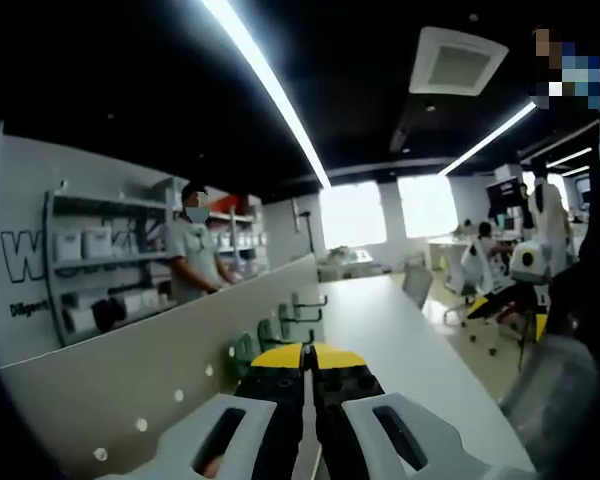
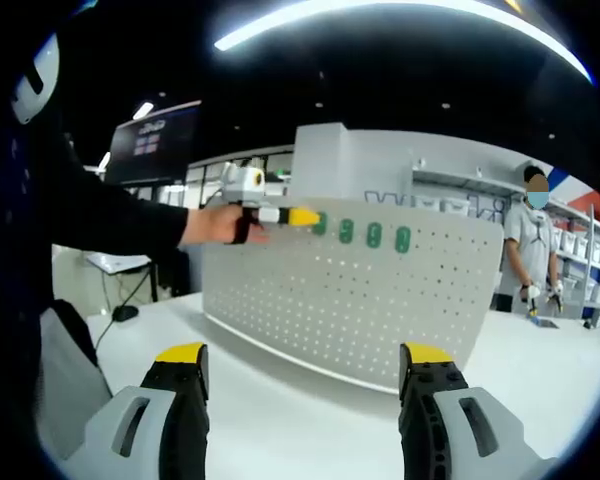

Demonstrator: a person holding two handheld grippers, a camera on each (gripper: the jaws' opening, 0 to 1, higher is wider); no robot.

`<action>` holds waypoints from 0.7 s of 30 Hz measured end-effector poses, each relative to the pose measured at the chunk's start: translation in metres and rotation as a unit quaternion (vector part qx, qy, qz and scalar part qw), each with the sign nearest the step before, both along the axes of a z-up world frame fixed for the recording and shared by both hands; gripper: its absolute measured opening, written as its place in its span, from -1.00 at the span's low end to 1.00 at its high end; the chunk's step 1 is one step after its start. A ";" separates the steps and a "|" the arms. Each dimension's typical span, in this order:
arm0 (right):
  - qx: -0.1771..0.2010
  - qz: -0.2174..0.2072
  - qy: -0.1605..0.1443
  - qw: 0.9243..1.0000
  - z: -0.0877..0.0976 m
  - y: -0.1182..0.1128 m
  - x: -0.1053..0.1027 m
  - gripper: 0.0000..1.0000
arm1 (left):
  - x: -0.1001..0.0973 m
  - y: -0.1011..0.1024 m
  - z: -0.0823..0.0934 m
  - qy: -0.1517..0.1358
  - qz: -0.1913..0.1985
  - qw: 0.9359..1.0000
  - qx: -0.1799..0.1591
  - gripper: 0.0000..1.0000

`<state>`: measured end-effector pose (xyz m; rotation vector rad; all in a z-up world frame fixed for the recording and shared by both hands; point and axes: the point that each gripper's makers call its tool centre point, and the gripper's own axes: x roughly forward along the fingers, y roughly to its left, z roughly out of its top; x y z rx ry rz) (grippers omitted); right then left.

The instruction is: Insert the hook assembly into the mounting plate slot until the hook locks in place.

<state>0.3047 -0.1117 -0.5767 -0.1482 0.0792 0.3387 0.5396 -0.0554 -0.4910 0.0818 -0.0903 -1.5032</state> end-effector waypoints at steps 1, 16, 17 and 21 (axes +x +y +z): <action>0.000 0.000 0.001 1.000 0.000 0.000 0.000 0.58 | 0.001 0.000 0.000 -0.001 0.001 1.000 0.000 -0.97; -0.002 -0.013 0.000 1.000 0.003 -0.003 -0.001 0.57 | 0.009 0.002 -0.007 0.002 0.000 1.000 0.002 -0.97; -0.002 -0.014 0.002 1.000 0.003 -0.002 -0.001 0.57 | 0.008 0.001 -0.007 0.001 0.000 1.000 0.001 -0.97; -0.002 -0.013 0.000 1.000 0.004 -0.001 0.000 0.57 | 0.007 -0.001 -0.007 -0.021 0.009 1.000 0.004 -0.95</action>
